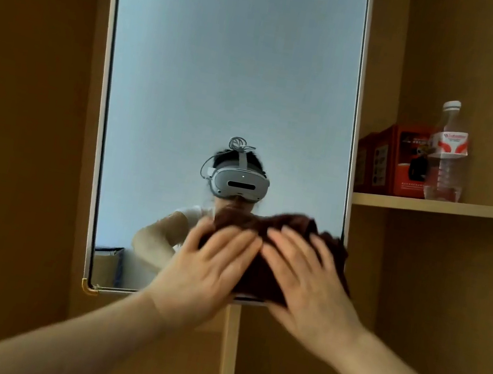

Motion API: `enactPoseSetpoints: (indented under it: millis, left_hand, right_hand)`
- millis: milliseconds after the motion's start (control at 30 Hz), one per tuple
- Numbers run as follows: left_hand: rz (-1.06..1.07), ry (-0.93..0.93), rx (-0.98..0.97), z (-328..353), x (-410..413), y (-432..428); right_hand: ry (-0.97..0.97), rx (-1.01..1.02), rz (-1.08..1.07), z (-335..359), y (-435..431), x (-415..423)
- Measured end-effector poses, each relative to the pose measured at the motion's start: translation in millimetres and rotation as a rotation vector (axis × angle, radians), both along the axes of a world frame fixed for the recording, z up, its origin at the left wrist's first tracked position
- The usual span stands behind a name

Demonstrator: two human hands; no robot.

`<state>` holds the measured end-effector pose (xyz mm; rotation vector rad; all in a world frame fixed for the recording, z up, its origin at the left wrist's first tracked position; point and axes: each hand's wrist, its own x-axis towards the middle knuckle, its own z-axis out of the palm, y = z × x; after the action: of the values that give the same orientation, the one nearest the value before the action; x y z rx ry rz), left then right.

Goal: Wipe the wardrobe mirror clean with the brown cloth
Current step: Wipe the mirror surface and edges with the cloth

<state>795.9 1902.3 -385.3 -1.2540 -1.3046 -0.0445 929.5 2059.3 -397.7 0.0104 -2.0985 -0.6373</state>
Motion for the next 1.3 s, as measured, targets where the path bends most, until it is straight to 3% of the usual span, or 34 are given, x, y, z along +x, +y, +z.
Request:
enactPoseSetpoints:
  millis: [100, 200, 400, 600, 767, 900, 1100, 1300]
  left_hand:
    - [-0.043, 0.048, -0.076, -14.5, 0.4, 0.3]
    - [-0.033, 0.077, -0.047, 23.2, 7.7, 4.4]
    - [-0.043, -0.175, 0.017, 105.1, 38.0, 30.7]
    - [-0.083, -0.087, -0.126, 54.2, 29.3, 25.4]
    - [-0.081, -0.005, -0.306, 0.8, 25.4, 19.2]
    - [-0.084, 0.028, -0.231, 46.7, 30.1, 27.2]
    - [-0.097, -0.157, 0.005, 125.9, 41.5, 47.3]
    - [-0.198, -0.039, -0.145, 77.4, 32.5, 44.6]
  right_hand:
    - [-0.053, -0.001, 0.026, -21.6, 6.1, 5.9]
    - [-0.082, -0.005, 0.042, 19.2, 15.5, 11.2]
    - [0.081, -0.155, 0.064, 95.7, 23.9, 21.9]
    - [0.222, -0.301, -0.024, 7.6, 6.2, 13.7]
    - [0.09, -0.31, -0.1, -53.8, -1.2, 24.7]
    - [0.091, -0.193, -0.129, 7.3, 13.4, 33.9]
    - [0.261, -0.152, -0.099, 117.8, 18.1, 35.5]
    - [0.24, -0.305, -0.09, 39.1, 14.9, 32.6]
